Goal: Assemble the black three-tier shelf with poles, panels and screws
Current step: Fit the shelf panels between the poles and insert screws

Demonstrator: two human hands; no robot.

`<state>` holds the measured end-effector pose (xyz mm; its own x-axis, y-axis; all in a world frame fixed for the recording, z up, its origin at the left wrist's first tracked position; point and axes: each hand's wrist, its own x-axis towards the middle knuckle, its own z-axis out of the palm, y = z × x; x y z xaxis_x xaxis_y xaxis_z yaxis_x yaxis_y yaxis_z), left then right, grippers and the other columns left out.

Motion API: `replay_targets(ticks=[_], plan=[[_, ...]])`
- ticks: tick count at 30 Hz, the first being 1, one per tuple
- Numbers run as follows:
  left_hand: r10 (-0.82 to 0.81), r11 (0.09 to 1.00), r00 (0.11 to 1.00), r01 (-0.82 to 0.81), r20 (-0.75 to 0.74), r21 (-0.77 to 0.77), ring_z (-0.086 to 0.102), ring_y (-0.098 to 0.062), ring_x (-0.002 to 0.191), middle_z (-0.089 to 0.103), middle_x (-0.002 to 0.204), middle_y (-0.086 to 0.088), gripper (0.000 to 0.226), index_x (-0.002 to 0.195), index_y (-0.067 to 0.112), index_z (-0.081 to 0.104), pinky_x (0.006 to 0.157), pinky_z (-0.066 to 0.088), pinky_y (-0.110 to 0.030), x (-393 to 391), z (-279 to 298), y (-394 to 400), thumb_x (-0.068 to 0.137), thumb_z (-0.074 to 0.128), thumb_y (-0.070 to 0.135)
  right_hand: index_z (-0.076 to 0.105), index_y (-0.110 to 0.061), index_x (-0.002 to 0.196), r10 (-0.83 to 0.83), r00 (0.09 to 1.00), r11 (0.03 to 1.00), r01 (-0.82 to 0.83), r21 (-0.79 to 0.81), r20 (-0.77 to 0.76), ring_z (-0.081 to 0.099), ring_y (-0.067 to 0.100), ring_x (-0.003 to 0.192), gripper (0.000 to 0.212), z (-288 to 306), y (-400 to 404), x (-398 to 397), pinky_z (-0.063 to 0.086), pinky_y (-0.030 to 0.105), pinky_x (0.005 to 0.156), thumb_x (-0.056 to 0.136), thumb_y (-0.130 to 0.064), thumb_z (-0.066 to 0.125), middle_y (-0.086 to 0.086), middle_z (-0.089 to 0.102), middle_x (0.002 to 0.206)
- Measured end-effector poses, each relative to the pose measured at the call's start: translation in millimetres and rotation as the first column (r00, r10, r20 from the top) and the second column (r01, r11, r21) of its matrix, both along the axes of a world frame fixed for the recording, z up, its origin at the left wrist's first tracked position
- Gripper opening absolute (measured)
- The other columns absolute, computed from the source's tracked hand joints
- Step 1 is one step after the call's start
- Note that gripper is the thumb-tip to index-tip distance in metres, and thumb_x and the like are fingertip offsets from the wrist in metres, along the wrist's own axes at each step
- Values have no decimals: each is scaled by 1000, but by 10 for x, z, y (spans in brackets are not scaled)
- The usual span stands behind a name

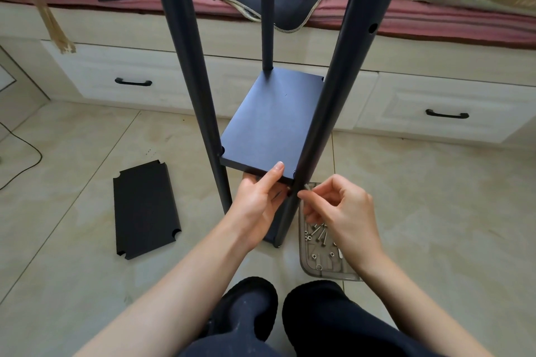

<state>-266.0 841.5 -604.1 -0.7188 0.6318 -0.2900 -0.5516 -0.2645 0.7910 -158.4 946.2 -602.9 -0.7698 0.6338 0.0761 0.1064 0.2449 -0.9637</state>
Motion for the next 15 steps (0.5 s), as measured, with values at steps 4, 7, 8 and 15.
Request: replay_targets(ticks=[4,7,8,15], plan=[[-5,1000,1000,6,-25,19,70,-27,108,72,119,-12,26,128,13,56,102,52,-37,10,6,-2,101,54,16,54,-18,75,16,998,970,-32,242,67,66,9,54,24,5,-8,3,52,23,56,86,-17,75,-5,68,62],[-8,1000,1000,9,-26,16,71,-23,103,75,110,-6,19,121,18,58,95,56,-31,4,11,7,101,54,17,51,-22,74,16,996,924,-48,381,84,64,6,57,27,33,7,1,47,17,54,87,-17,74,-8,65,59],[-6,1000,1000,6,-24,11,71,-23,104,75,111,-6,19,120,18,58,95,56,-31,2,9,10,101,55,18,51,-23,74,18,996,916,-51,397,86,64,5,56,27,44,12,-2,45,15,53,88,-18,73,-9,65,59],[-11,1000,999,10,-44,-17,70,-26,109,71,122,-13,28,129,14,55,98,54,-34,-2,2,0,102,54,20,54,-19,70,-12,996,957,-13,290,86,62,6,49,28,64,12,-69,42,10,51,84,-22,78,-7,66,58]])
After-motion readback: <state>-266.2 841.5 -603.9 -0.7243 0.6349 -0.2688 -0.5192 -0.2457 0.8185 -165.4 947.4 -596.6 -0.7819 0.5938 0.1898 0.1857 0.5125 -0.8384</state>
